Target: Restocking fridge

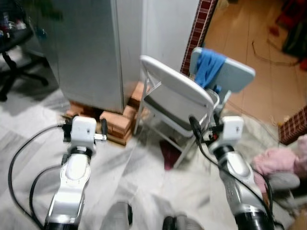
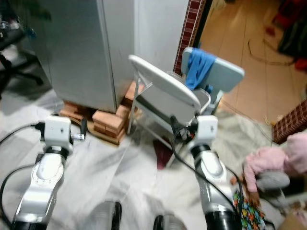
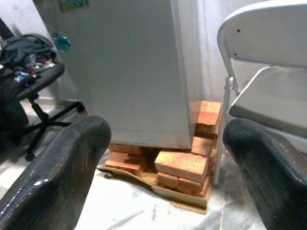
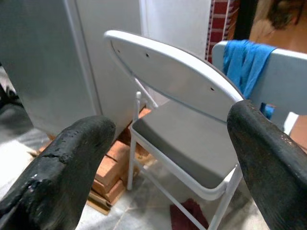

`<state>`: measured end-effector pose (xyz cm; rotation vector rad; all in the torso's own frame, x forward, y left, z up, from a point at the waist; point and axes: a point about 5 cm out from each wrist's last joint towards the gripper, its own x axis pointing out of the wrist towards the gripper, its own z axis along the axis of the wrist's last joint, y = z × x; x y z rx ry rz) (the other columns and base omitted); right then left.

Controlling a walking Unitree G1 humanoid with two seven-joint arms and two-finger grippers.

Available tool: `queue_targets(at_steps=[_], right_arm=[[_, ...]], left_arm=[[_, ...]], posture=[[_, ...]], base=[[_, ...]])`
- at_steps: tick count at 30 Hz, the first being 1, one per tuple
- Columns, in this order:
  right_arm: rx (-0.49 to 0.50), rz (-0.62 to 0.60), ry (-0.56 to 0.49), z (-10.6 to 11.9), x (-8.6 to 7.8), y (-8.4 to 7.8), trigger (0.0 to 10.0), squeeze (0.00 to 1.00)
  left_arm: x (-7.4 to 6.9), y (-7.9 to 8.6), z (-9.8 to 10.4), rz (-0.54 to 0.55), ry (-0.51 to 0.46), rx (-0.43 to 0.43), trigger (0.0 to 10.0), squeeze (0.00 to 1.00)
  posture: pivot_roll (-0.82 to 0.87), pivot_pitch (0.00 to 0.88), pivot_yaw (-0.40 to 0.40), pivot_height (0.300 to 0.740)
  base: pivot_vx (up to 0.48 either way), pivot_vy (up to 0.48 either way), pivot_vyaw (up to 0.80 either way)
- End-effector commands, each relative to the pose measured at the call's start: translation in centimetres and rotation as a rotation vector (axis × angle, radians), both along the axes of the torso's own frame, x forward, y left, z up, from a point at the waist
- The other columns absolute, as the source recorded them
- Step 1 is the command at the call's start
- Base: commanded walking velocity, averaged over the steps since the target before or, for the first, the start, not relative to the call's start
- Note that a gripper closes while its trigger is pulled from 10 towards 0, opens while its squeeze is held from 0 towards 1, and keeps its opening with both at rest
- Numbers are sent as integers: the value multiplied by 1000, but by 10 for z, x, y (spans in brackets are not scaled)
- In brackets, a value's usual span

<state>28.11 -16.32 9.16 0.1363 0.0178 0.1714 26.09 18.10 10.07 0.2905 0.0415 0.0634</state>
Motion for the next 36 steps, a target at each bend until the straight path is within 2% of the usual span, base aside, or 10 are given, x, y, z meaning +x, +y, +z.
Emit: queue_targets(at_steps=[1, 7, 9, 14, 16, 24, 36], right_arm=[[-8, -4, 1, -1, -1, 0, 10000, 0], [-11, -29, 9, -4, -1, -4, 10000, 0], [-8, -37, 10, -4, -2, -6, 10000, 0], [-6, -42, 8, -4, -3, -9, 10000, 0], [-7, -43, 8, -4, -3, -9, 10000, 0], [-7, -42, 9, -4, -4, -10, 10000, 0], [5, -39, 20, -5, -4, -11, 10000, 0]], left_arm=[[2, -1, 4, -5, -11, 0, 10000, 0], [3, -3, 5, -25, -11, -3, 10000, 0], [3, -3, 7, -51, -36, 3, 10000, 0], [6, 0, 7, -8, -25, -50, 10000, 0], [5, 1, 8, -8, -31, -37, 10000, 0], [5, -2, 7, -26, -38, -72, 10000, 0], [6, 0, 7, -42, -41, -88, 10000, 0]], posture=[[115, 51, -35, 740], [111, 51, -33, 740], [108, 50, -33, 740], [98, 47, -37, 740], [95, 48, -36, 740], [91, 47, -40, 740], [90, 47, -41, 740]], base=[[-446, 0, 0], [-411, 180, 0], [0, 472, 0], [0, 480, 0], [0, 379, 0], [0, 0, 0], [0, 472, 0]])
